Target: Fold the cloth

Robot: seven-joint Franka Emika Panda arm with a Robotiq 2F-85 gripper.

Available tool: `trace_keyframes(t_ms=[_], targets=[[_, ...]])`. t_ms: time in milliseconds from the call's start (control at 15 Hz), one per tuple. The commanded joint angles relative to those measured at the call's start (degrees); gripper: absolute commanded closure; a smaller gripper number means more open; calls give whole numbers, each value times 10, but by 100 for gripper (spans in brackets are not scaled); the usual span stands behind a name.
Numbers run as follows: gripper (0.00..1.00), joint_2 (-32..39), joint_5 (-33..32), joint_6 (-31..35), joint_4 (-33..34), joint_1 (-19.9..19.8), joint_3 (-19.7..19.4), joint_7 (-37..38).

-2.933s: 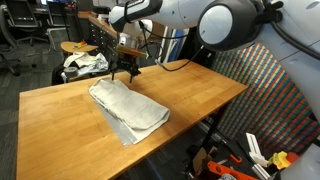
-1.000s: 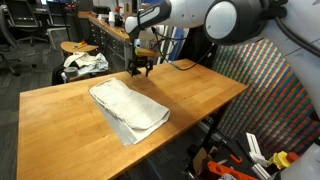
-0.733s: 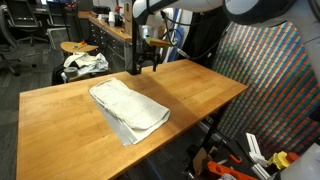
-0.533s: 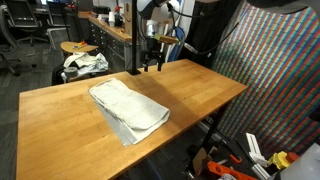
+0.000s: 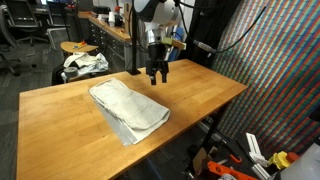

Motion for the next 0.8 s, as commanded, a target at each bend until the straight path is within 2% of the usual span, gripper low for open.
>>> trace_keyframes(t_ms=[0, 400, 733], targets=[[0, -102, 20, 72, -141, 23, 16, -5], [0, -179, 110, 263, -305, 70, 47, 16], [0, -200, 135, 446, -398, 113, 72, 46]])
